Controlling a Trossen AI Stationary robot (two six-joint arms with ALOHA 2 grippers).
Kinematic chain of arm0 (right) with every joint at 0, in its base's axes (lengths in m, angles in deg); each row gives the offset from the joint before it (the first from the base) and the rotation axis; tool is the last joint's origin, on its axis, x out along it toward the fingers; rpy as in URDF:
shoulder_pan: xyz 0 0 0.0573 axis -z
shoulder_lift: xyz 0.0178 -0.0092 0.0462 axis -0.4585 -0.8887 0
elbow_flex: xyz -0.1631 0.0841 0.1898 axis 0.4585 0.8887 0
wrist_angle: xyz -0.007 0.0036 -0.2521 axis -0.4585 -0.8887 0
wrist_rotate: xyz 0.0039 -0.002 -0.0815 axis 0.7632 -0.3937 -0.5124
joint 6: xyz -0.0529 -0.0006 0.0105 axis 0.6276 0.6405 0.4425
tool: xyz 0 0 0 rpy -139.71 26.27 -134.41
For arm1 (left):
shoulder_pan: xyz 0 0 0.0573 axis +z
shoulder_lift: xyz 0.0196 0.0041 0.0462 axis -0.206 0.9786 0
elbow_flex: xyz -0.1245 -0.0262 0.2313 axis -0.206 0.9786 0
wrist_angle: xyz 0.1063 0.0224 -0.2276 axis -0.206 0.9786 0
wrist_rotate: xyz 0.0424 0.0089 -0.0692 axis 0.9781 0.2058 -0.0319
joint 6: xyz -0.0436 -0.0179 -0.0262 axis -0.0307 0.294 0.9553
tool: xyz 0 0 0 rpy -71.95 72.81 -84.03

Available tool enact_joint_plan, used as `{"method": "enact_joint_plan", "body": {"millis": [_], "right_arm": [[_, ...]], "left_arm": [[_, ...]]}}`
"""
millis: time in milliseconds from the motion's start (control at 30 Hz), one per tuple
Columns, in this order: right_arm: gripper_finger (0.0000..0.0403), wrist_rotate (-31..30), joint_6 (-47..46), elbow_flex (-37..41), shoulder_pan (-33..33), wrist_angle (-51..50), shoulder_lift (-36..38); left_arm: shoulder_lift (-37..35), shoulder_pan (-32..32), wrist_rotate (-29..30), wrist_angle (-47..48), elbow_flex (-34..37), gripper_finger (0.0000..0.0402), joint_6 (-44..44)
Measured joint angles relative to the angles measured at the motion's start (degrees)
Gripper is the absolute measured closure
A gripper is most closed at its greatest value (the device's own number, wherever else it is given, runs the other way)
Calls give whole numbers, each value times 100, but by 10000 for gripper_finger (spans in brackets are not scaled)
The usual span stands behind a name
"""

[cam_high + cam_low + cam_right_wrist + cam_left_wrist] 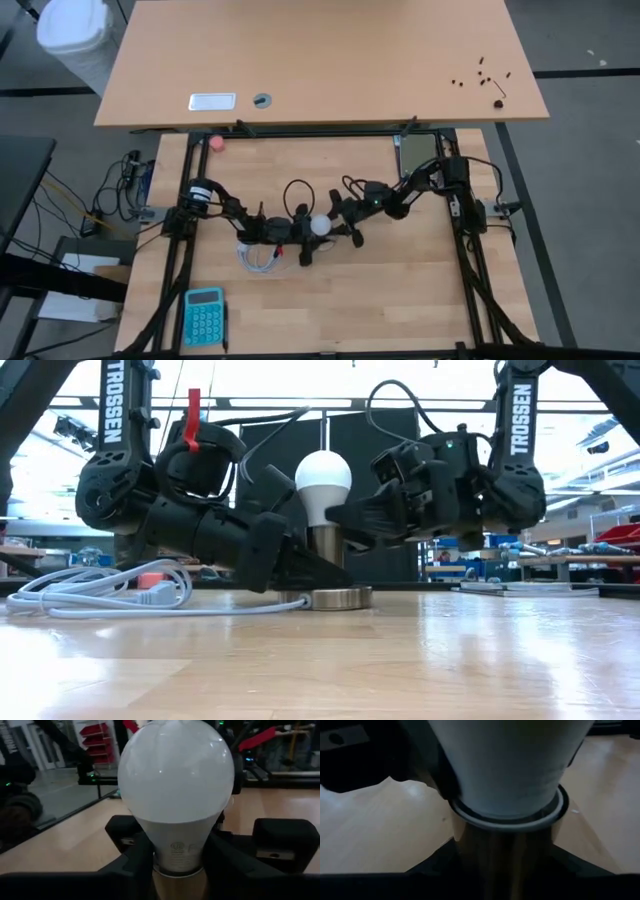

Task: Screw lightbulb
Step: Remove the lightbulb from the lamp

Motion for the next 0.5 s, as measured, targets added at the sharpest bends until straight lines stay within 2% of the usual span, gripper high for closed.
{"method": "enact_joint_plan", "body": {"millis": [333, 433, 500], "right_arm": [[164, -1060, -111, 14, -356, 13, 120], [141, -1369, -37, 20, -488, -557, 429], [133, -1781, 118, 24, -594, -1198, 726]], "left_arm": [[-4, 9, 123, -18, 26, 213, -39], [-4, 9, 119, -16, 26, 213, -37], [-4, 9, 112, -13, 26, 213, -26]]}}
